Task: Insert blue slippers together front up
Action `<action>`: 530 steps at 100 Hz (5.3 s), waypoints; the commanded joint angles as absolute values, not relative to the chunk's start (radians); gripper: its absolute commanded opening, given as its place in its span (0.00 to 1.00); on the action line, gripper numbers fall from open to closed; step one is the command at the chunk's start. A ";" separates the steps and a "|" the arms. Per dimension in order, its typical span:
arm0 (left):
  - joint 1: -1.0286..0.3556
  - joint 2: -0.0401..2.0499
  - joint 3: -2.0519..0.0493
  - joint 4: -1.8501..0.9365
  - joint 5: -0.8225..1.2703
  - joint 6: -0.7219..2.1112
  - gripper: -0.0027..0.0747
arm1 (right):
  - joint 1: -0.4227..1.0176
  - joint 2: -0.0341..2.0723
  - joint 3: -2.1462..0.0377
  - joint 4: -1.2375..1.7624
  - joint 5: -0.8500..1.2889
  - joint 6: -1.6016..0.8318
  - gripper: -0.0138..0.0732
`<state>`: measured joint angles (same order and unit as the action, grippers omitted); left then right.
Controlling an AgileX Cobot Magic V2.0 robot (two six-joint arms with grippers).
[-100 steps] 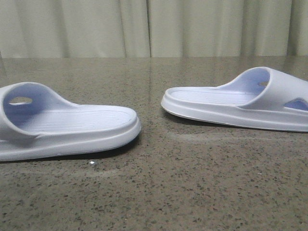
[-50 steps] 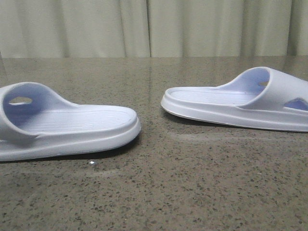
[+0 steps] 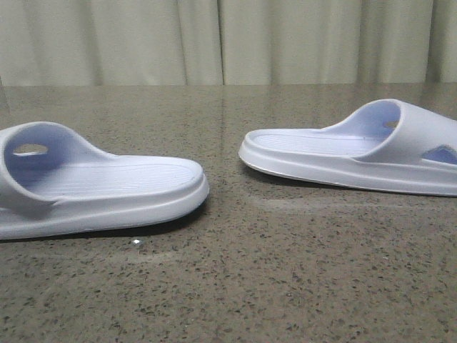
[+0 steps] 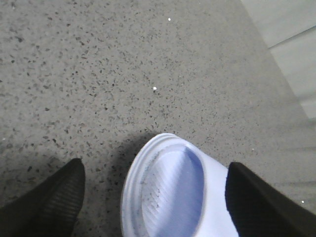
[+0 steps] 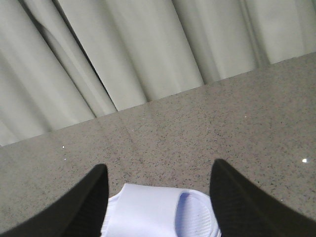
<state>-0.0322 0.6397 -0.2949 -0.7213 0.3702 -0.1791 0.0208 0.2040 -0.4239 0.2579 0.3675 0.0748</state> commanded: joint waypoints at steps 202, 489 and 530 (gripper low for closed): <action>-0.137 0.759 -0.321 -0.940 0.307 -0.180 0.62 | 0.016 0.224 -0.461 0.266 0.251 0.072 0.60; -0.137 0.477 -0.321 -1.239 0.343 -0.180 0.06 | 0.016 0.621 -0.459 0.303 0.254 0.203 0.60; -0.137 0.477 -0.321 -1.231 0.343 -0.180 0.06 | 0.016 0.830 -0.459 0.366 0.171 0.203 0.60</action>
